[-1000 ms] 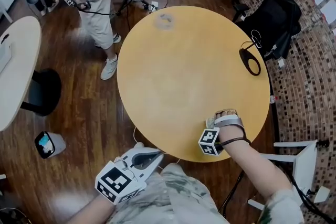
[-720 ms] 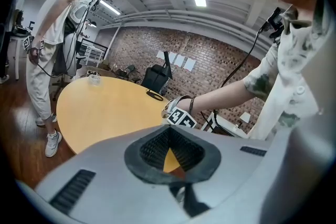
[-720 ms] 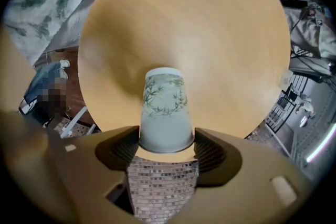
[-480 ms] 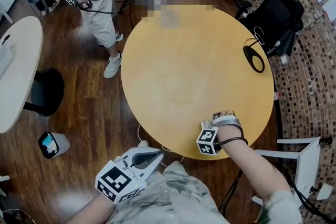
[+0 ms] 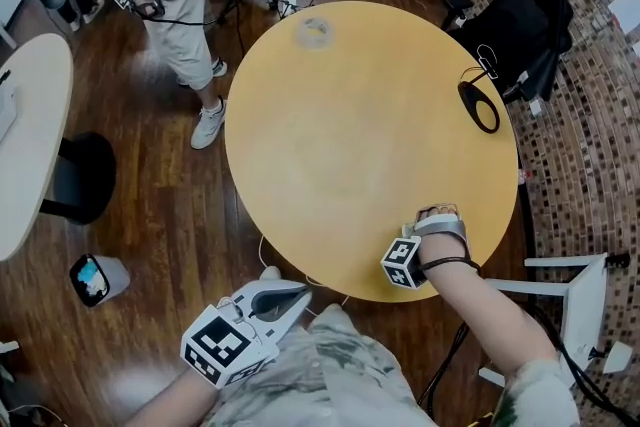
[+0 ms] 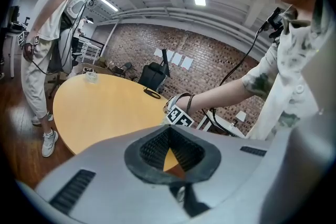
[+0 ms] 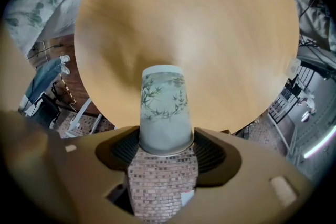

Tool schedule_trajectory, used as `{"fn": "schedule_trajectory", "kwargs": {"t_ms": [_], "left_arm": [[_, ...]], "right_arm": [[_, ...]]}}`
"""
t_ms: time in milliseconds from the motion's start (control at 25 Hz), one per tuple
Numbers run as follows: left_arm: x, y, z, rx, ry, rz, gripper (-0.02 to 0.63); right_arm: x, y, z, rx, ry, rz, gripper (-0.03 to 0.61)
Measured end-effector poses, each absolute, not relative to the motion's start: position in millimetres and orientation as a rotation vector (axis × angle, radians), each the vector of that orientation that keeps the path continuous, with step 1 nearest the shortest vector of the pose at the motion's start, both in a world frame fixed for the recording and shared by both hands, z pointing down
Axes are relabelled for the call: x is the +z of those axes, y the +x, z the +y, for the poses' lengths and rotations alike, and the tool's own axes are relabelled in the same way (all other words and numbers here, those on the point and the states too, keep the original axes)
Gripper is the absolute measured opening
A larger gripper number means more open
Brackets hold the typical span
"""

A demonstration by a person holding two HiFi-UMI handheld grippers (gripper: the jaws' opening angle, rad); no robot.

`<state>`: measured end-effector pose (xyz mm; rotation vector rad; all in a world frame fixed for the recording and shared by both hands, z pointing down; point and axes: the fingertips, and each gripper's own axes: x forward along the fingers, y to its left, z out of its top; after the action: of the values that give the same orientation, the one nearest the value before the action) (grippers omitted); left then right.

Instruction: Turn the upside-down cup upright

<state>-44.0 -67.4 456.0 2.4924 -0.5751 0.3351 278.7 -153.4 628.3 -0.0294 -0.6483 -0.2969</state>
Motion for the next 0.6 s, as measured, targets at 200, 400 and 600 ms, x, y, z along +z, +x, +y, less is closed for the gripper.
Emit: {"fn": "schedule_trajectory", "kwargs": {"t_ms": [200, 400, 600], "left_arm": [[458.5, -49.5, -69.0, 0.328, 2.486, -0.567, 0.008], [459.8, -52.8, -70.0, 0.312, 2.484, -0.562, 0.008], [462.4, -68.0, -74.0, 0.308, 2.493, -0.56, 0.008]], "right_arm": [[627.3, 286.9, -144.2, -0.252, -0.077, -0.52, 0.318], [631.7, 287.0, -127.8, -0.187, -0.148, -0.457, 0.319], [635.8, 273.0, -123.2, -0.154, -0.168, -0.438, 0.322]]}}
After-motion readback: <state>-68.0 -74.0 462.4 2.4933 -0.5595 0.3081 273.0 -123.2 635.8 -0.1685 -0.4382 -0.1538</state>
